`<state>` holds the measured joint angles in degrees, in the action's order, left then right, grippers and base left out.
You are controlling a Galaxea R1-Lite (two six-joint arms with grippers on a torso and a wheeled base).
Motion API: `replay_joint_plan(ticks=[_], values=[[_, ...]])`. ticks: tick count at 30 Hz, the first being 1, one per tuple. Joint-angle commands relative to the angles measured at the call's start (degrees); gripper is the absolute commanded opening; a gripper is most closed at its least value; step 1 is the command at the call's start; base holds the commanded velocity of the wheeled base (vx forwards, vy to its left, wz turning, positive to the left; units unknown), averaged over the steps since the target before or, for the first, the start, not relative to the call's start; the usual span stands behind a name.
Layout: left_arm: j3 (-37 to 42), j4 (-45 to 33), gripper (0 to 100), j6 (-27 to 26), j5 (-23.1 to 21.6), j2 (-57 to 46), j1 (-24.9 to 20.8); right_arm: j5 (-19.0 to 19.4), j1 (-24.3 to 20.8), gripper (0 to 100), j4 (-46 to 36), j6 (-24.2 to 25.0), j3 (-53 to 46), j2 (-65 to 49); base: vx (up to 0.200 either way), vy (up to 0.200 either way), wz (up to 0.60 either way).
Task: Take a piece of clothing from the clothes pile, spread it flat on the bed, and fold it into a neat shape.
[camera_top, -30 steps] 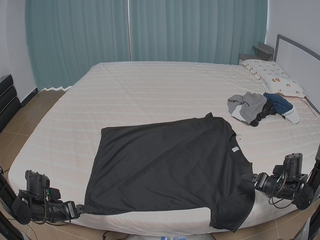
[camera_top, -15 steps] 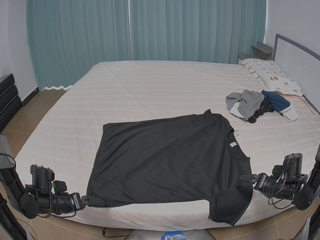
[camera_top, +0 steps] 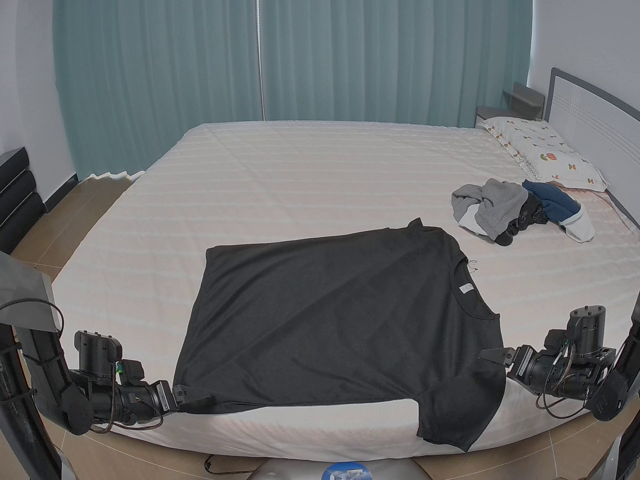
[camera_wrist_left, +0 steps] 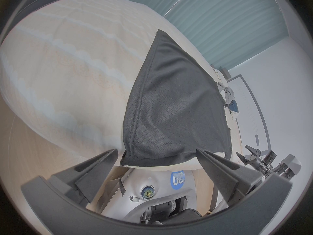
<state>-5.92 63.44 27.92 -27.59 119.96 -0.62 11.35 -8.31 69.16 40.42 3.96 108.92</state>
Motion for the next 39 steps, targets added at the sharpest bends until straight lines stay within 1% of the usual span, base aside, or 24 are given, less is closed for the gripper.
replay_joint_plan(ticks=[1, 6, 9, 11, 12, 18, 24, 28, 33, 39], values=[[-1.6, 0.0, 100, 0.1, 0.0, 1.2, -0.1, 0.0, 0.0, 100, 0.0, 0.0, 0.0, -0.1, 0.0, 0.0, 0.0], [-3.4, 0.0, 100, 0.6, -0.1, 1.5, -1.0, 0.0, 0.0, 100, 0.0, 0.0, 0.0, 0.0, 0.0, 0.0, 0.0], [-3.4, 0.0, 100, 2.5, 0.0, 1.7, -1.9, 0.0, 0.0, 100, 0.0, 0.0, 0.0, 0.2, 0.0, 0.0, 0.0], [-3.3, 0.0, 100, 2.8, 0.0, 1.6, -2.1, 0.0, 0.0, 100, 0.0, 0.0, 0.1, 0.3, 0.0, 0.0, 0.0], [-3.1, 0.1, 0, 2.8, 0.0, 1.6, -2.0, 0.0, 0.0, 100, 0.0, 0.0, 0.1, 0.4, 0.0, 0.0, 0.0], [-2.0, 0.0, 0, 2.7, 0.9, 1.6, -1.4, 0.0, 0.1, 100, 0.0, 0.0, 0.0, 0.6, 0.0, 0.0, 0.0], [1.6, 0.5, 0, 2.0, 1.2, 0.0, 0.4, 0.0, 0.1, 100, -0.1, -0.1, -0.1, 1.0, 0.0, 0.0, 0.0], [3.6, 4.0, 0, 2.0, 1.1, -1.0, 0.4, -0.1, 0.1, 100, 0.0, -0.4, -0.7, 2.2, 0.0, 0.0, 0.0], [5.2, 9.3, 0, 2.6, 1.0, -0.6, -0.1, -0.1, 0.5, 100, 0.0, -2.4, -0.9, 4.1, 0.0, 0.0, 0.0], [5.3, 9.9, 0, 2.9, 1.0, 0.5, 0.6, -0.4, 0.8, 100, 0.1, -4.1, -0.4, 7.4, 0.0, 0.0, 0.0]])
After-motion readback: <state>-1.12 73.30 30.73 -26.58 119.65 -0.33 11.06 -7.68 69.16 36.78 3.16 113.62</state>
